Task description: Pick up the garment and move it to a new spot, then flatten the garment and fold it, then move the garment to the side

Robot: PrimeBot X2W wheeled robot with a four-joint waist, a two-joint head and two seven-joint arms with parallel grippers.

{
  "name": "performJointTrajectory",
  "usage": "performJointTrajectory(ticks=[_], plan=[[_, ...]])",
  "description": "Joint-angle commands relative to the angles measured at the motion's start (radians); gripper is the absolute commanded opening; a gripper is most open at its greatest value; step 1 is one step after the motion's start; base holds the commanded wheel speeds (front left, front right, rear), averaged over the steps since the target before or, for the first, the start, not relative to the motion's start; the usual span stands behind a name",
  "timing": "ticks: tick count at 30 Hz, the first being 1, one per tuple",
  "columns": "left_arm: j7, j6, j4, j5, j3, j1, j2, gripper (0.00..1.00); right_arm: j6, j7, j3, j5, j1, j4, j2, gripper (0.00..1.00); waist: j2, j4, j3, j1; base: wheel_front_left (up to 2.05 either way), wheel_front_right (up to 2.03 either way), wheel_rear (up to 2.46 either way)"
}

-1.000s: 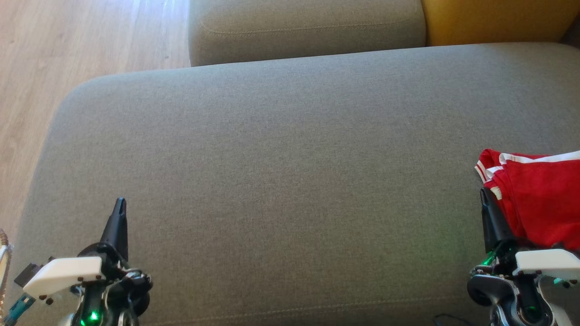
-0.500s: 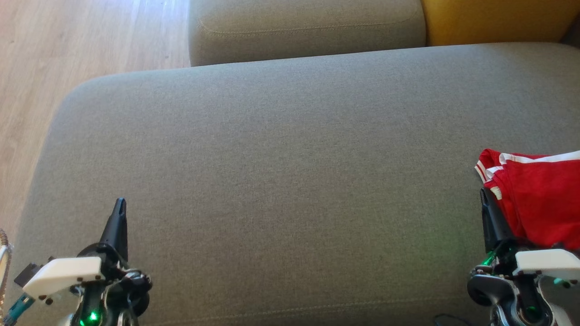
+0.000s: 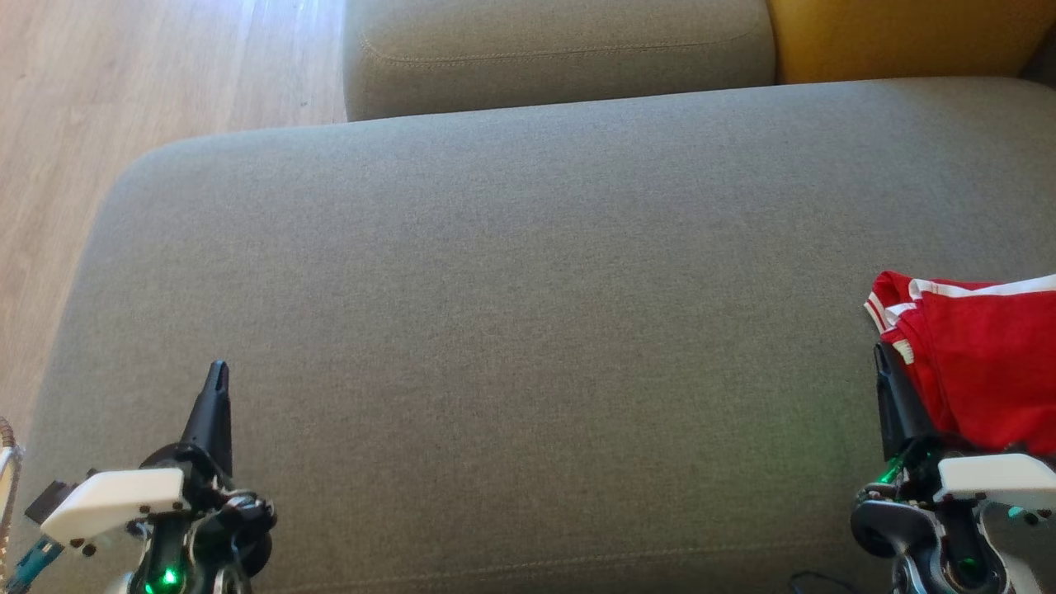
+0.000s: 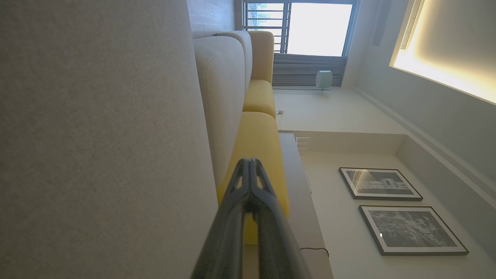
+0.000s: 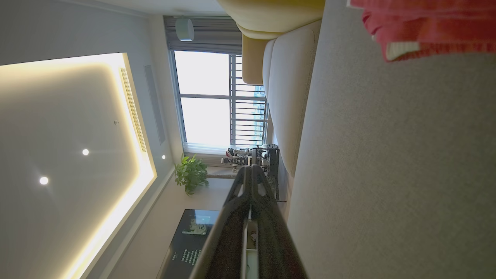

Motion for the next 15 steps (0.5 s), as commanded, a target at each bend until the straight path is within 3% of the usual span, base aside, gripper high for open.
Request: performJointTrajectory(ticks=[1, 15], plan=[[0.006, -0.007, -0.028, 0.01, 0.037, -0.053, 0.006, 0.0, 0.0, 0.006, 0.018, 0.006, -0.055, -0.033, -0.013, 0.0, 0.0, 0.0, 0.0, 0.0, 0.0, 0.0, 0.0], [0.008, -0.007, -0.028, 0.012, 0.04, -0.053, 0.004, 0.0, 0.0, 0.006, 0.018, 0.006, -0.055, -0.033, -0.013, 0.0, 0.0, 0.0, 0.0, 0.0, 0.0, 0.0, 0.0]])
